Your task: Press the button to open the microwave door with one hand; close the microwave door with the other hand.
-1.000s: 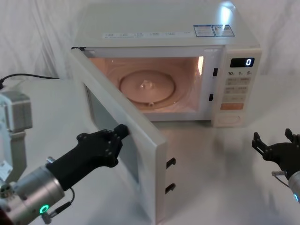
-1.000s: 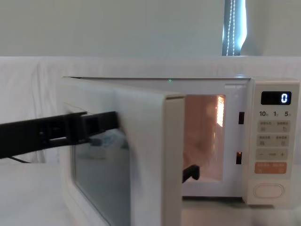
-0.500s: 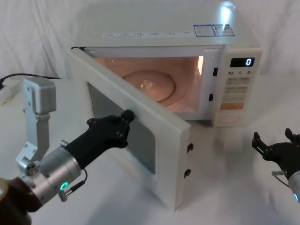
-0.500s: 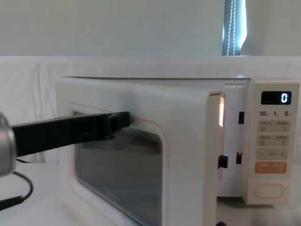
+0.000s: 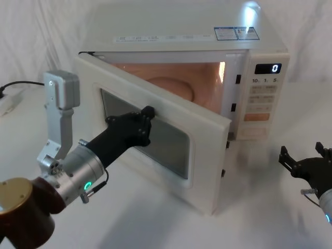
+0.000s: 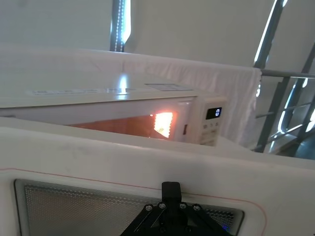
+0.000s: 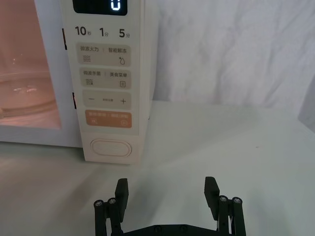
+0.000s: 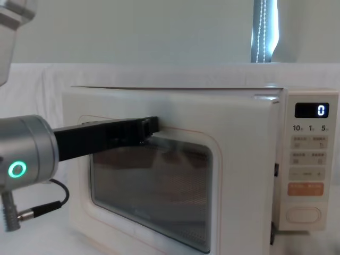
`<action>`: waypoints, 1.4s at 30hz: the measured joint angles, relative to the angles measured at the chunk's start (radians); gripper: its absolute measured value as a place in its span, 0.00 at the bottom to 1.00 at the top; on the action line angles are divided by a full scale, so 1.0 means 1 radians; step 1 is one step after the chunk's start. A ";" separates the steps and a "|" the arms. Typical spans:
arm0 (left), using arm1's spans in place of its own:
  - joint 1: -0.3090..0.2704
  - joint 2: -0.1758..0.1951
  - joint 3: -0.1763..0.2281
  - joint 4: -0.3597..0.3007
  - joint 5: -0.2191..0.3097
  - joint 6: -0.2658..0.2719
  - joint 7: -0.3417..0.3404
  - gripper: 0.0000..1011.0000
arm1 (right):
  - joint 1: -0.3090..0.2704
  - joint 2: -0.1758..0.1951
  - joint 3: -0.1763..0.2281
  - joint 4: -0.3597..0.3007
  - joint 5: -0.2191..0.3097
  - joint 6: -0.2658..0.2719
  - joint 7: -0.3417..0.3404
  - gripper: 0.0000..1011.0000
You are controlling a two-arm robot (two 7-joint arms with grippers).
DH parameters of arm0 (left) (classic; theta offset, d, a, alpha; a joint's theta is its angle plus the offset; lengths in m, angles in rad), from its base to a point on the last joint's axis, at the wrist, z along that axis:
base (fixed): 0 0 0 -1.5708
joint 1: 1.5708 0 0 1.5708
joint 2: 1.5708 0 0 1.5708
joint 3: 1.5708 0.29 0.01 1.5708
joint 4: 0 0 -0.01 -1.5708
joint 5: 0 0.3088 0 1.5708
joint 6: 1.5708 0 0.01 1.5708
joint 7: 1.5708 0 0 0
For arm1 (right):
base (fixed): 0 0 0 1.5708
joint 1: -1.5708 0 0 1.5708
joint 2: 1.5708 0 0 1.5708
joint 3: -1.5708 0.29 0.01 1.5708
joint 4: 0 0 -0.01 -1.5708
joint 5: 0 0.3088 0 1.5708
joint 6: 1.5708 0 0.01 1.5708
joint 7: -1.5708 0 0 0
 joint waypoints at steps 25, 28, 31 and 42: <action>-0.134 -0.099 0.016 0.145 0.108 -0.015 0.034 0.00 | 0.000 0.000 0.000 0.000 0.000 0.000 0.000 0.99; -0.144 -0.110 0.013 0.162 0.118 -0.013 0.037 0.00 | 0.000 0.000 0.000 0.000 0.000 0.000 0.000 0.99; -0.152 -0.119 0.010 0.180 0.127 -0.010 0.039 0.00 | 0.000 0.000 0.000 0.000 0.000 0.000 0.000 0.99; -0.187 -0.153 -0.004 0.255 0.142 -0.012 0.025 0.00 | 0.000 0.000 0.000 0.000 0.000 0.000 0.000 0.99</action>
